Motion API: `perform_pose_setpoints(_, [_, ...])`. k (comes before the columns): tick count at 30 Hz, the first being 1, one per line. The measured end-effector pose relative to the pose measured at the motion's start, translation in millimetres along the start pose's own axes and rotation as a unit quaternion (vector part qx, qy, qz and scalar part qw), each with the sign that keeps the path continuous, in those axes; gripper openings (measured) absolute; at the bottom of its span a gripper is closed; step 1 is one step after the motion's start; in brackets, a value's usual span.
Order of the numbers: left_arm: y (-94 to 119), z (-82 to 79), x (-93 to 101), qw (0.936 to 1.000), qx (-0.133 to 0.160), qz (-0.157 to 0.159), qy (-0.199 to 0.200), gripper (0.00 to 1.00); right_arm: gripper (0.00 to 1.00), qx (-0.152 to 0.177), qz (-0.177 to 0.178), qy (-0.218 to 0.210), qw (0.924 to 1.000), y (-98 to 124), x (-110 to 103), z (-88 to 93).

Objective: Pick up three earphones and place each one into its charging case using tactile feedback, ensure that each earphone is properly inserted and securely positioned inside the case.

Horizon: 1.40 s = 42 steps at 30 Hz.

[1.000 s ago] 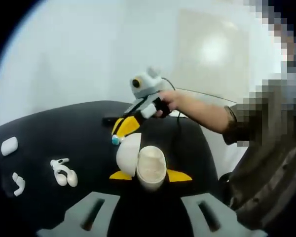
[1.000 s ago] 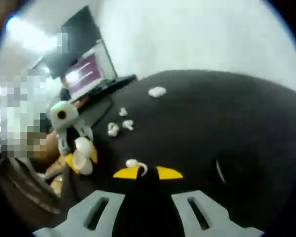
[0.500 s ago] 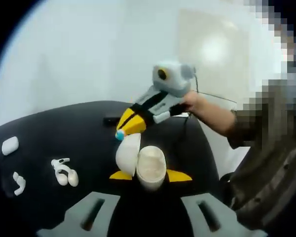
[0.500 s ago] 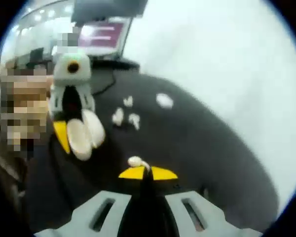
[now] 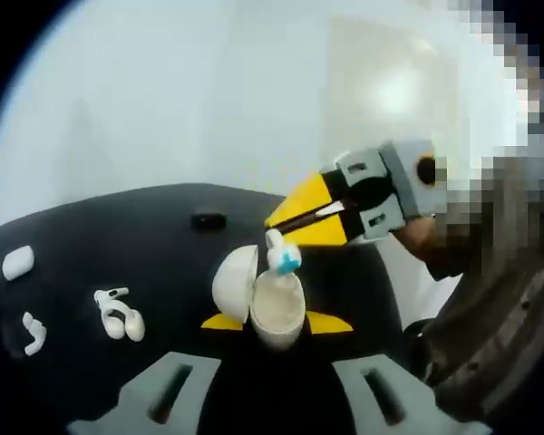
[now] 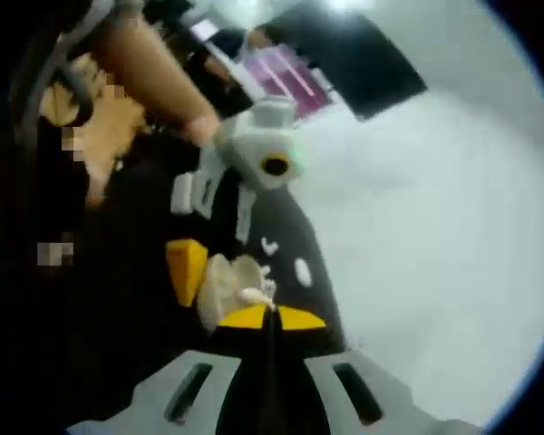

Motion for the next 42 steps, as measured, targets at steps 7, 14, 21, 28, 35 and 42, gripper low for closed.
perform_pose_setpoints(7, [7,3.9,-10.7,1.0000,0.001,-0.004,-0.001,0.19,0.05,-0.044,0.016,0.105,0.9934,-5,-10,-0.8])
perform_pose_setpoints(14, [0,2.1,6.2,1.0000,-0.001,-0.006,-0.006,0.19,0.06,-0.055,0.022,0.107,0.9925,-1,-10,-5.7])
perform_pose_setpoints(21, [-3,0.8,13.6,0.9999,-0.001,-0.008,-0.007,0.19,0.10,-0.045,-0.004,0.043,0.9981,3,-8,1.4])
perform_pose_setpoints(28, [-4,-0.1,17.6,0.9999,-0.001,-0.010,-0.009,0.19,0.16,0.037,-0.043,-0.141,0.9884,17,12,6.5])
perform_pose_setpoints(35, [-4,-0.4,19.2,0.9998,-0.001,-0.013,-0.013,0.19,0.28,0.138,-0.205,-0.387,0.8883,-2,14,44.1])
perform_pose_setpoints(42, [-3,-0.3,15.5,0.9996,-0.001,-0.018,-0.021,0.19,0.37,0.197,-0.385,-0.455,0.7785,-26,-8,43.6])
Point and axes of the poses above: the point that each gripper's makers call its tool centre point, and the gripper's own axes: y roughly backward along the fingers, x roughly to its right, z roughly out of its underside, the point moved 4 cm from there along y, roughly backward along the fingers, and after that the axes turned 13 degrees about -x, right-handed, at the moved point
